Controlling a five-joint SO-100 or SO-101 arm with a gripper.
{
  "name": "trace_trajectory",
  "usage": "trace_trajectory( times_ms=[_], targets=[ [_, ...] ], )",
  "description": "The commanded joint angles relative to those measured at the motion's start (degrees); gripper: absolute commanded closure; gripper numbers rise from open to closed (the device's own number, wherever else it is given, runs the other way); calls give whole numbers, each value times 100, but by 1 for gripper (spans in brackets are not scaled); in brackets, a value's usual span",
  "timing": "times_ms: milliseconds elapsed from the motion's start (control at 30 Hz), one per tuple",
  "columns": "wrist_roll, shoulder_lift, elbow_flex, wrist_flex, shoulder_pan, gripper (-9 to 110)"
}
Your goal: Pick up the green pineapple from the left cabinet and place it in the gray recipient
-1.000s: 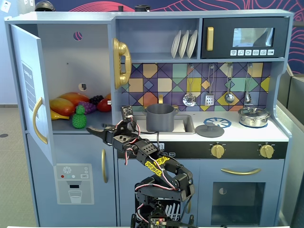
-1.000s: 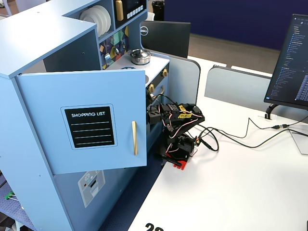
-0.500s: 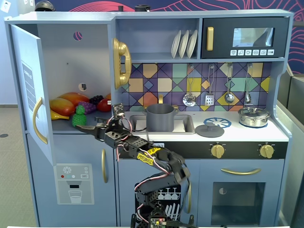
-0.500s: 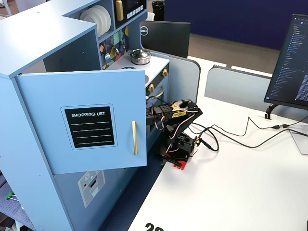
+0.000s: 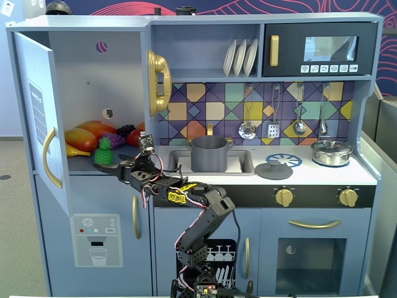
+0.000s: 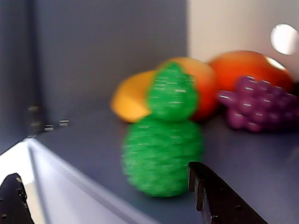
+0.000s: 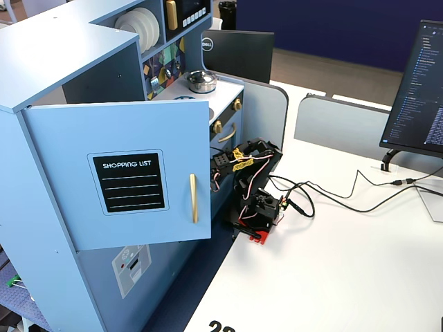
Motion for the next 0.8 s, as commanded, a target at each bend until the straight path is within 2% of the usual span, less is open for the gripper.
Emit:
trace_trajectory(
  times_ms=[0,767],
  targets=[
    [123,-237,-650,-211,176,61],
    [35,-1934,-2171,-114,158,63]
  ],
)
